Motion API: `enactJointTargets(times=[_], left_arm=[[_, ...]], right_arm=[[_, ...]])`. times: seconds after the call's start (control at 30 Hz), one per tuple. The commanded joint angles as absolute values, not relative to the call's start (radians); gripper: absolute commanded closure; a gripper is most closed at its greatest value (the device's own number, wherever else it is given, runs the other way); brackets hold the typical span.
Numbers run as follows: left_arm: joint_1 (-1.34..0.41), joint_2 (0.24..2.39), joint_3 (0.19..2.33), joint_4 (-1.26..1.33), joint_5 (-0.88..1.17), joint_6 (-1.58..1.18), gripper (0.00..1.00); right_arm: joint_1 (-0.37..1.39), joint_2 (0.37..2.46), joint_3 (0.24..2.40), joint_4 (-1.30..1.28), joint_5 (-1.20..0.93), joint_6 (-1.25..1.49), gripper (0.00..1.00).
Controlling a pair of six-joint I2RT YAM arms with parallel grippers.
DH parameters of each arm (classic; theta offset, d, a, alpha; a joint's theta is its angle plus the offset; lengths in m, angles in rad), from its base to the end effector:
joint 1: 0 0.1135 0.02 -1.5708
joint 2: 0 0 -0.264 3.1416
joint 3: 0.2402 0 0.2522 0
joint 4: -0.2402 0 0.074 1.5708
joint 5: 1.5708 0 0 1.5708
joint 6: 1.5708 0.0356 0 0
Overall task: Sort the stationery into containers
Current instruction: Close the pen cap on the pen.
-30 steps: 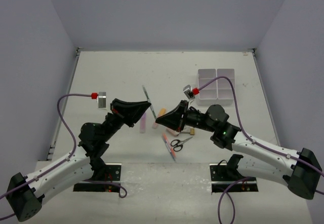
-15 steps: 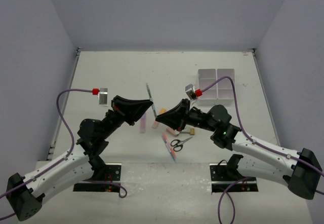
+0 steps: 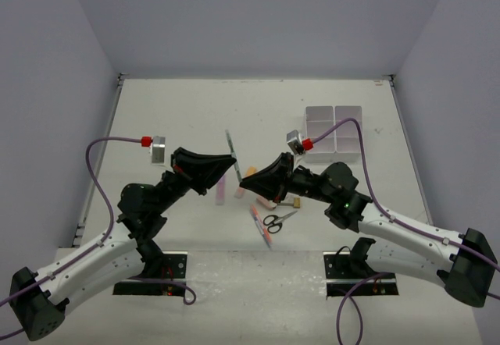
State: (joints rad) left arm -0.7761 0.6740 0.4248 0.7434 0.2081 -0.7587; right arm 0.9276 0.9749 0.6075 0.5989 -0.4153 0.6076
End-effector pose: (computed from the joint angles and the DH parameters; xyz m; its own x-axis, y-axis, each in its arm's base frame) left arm 0.1103 -0.1185 0.3276 -0.3152 -0.6339 -0.7063 0.8245 0.1857 -0.5345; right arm 0.1239 0.1892 0.3245 -0.4395 0.2846 -0.8520 -0.8730 0.0878 0.4797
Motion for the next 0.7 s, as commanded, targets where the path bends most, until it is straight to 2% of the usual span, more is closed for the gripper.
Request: enactJointTargets(times=[0.0,0.1,0.23,0.33,0.5,0.67], left_arm=[[-0.782,0.673,0.452,0.708,0.311,-0.71,0.95],[-0.781,0.678,0.475,0.665,0.312,-0.679,0.83],[-0.781,0.696,0.514,0.626,0.318,-0.658,0.71],[-0.782,0.708,0.526,0.621,0.325,-0.657,0.67],[-0.781,0.71,0.52,0.641,0.337,-0.662,0.7],[-0.781,0.713,0.523,0.643,0.361,-0.664,0.87]], right_arm=[[0.92,0.971,0.622,0.745,-0.377,0.576,1.0],[0.92,0.979,0.604,0.767,-0.389,0.569,1.0],[0.921,0.981,0.597,0.78,-0.392,0.57,1.0],[0.921,0.979,0.601,0.777,-0.393,0.571,1.0],[0.922,0.979,0.61,0.75,-0.389,0.572,1.0],[0.92,0.974,0.6,0.745,-0.366,0.576,1.0]])
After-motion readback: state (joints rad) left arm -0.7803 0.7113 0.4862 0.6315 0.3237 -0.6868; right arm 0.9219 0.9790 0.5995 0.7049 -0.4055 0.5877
